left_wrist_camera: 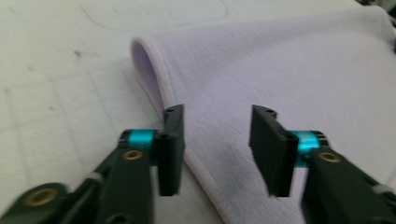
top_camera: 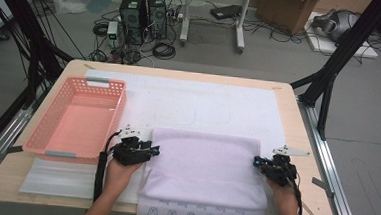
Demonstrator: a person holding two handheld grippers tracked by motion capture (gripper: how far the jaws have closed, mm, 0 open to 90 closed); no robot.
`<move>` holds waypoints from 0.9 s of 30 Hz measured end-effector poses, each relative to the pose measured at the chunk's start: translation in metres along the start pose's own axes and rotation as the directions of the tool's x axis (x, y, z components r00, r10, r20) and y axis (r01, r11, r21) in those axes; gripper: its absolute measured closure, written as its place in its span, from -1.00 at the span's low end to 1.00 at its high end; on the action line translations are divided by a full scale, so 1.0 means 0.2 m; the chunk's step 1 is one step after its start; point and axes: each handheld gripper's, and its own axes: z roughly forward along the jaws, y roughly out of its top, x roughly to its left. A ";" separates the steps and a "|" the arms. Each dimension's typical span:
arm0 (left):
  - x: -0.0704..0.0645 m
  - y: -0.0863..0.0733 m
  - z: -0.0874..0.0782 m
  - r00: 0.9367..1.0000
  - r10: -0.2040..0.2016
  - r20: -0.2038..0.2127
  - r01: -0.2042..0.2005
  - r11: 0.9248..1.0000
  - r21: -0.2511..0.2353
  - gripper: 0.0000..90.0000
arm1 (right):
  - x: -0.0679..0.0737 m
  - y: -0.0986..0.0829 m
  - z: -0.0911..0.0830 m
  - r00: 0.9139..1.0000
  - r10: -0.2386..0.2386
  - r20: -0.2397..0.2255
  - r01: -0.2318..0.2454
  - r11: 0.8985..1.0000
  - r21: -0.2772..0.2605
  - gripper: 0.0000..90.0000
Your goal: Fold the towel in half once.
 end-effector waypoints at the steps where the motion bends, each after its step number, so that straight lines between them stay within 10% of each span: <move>1: 0.01 0.00 -0.01 1.000 -0.006 -0.016 0.006 1.000 -0.014 -0.01 | 0.00 0.00 0.00 1.000 0.008 0.000 -0.008 1.000 0.002 0.89; 7: 0.05 0.01 0.03 0.998 -0.063 -0.008 0.063 0.998 0.025 -0.05 | -0.02 0.03 -0.01 0.999 0.031 0.037 -0.030 0.999 -0.039 0.34; 11: 0.05 0.01 0.04 0.996 -0.058 0.069 0.055 0.998 0.042 0.20 | -0.05 0.03 0.04 0.998 0.038 0.055 -0.038 0.999 -0.003 0.22; 18: 0.02 0.02 0.07 1.000 -0.010 0.020 0.009 0.997 0.076 0.62 | -0.03 0.04 0.05 0.999 0.011 0.034 -0.011 1.000 0.004 0.55; 27: 0.01 0.03 0.08 0.996 -0.085 0.012 0.084 0.994 0.072 0.90 | -0.05 0.04 0.04 0.998 0.063 -0.012 -0.063 0.998 0.006 0.94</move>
